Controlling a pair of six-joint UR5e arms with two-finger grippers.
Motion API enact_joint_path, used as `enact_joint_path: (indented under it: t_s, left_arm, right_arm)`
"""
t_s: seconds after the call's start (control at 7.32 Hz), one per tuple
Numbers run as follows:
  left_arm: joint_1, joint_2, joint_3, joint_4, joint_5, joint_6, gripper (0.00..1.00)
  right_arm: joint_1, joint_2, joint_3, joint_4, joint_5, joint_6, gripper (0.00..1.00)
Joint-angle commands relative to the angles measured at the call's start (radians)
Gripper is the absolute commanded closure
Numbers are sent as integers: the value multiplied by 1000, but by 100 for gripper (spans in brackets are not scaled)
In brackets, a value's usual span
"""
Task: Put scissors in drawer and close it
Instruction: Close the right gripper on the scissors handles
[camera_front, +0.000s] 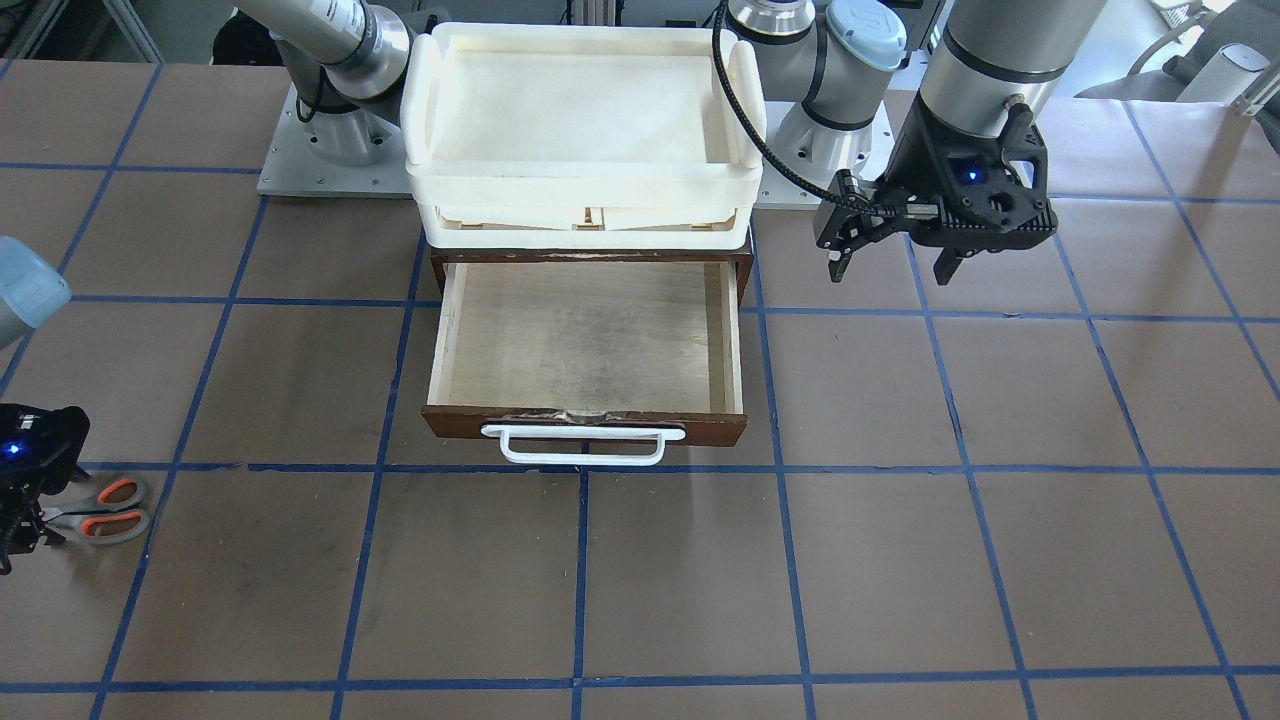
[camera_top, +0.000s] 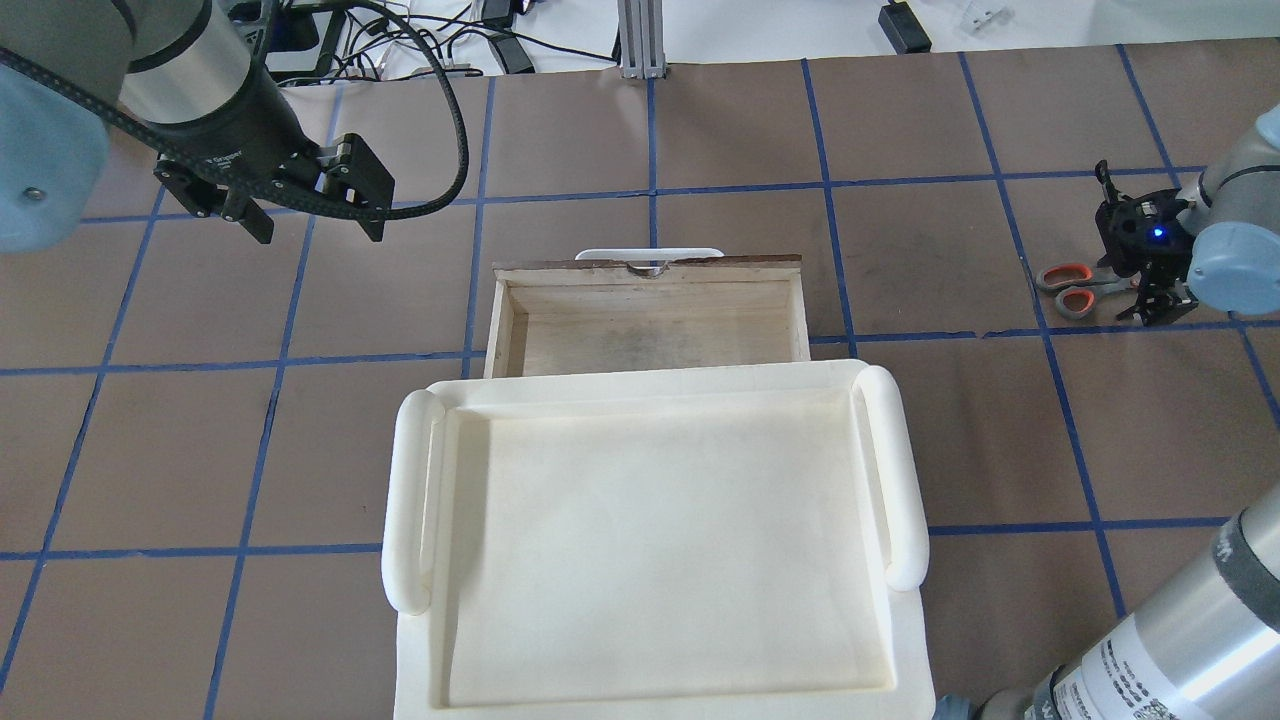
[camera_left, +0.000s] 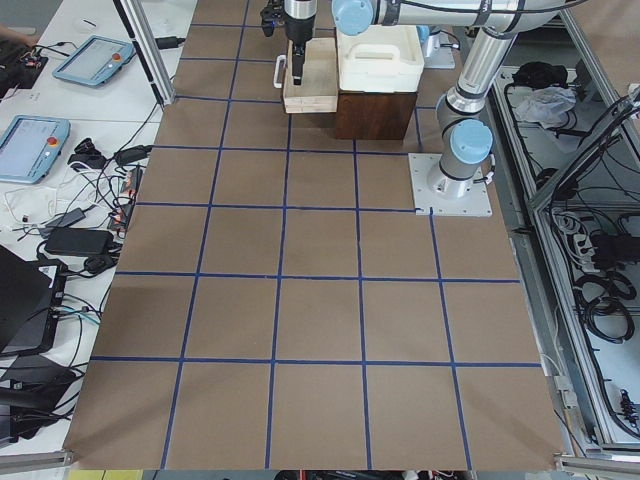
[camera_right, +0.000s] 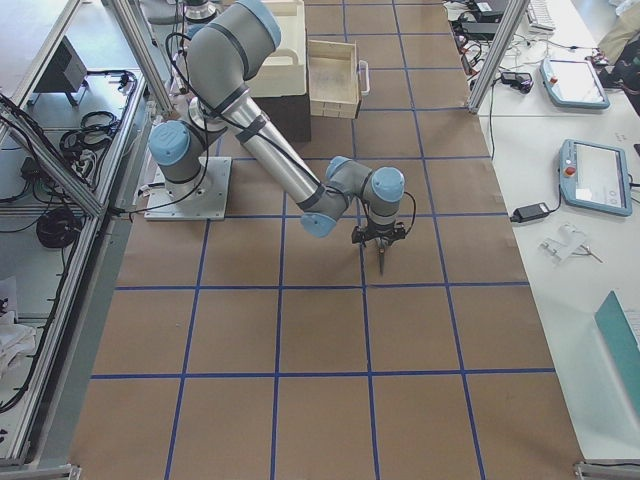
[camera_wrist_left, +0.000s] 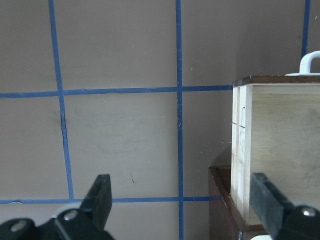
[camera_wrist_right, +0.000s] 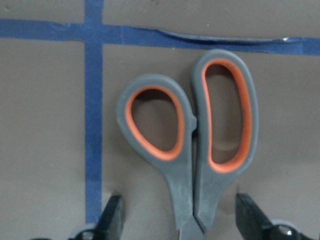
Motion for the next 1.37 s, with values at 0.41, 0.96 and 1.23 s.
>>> enact_joint_path:
  t_s: [0.41,0.96,1.23]
  left_arm:
    - [0,0,0,-1,0,2,0]
    - [0,0,0,1,0,2,0]
    - [0,0,0,1,0,0,0]
  right_arm:
    - [1,-8,0,8,14,-7,40]
    - [1,-6,0,6,14,-9,78]
    - [1,-14,-2,6,14,-4,95]
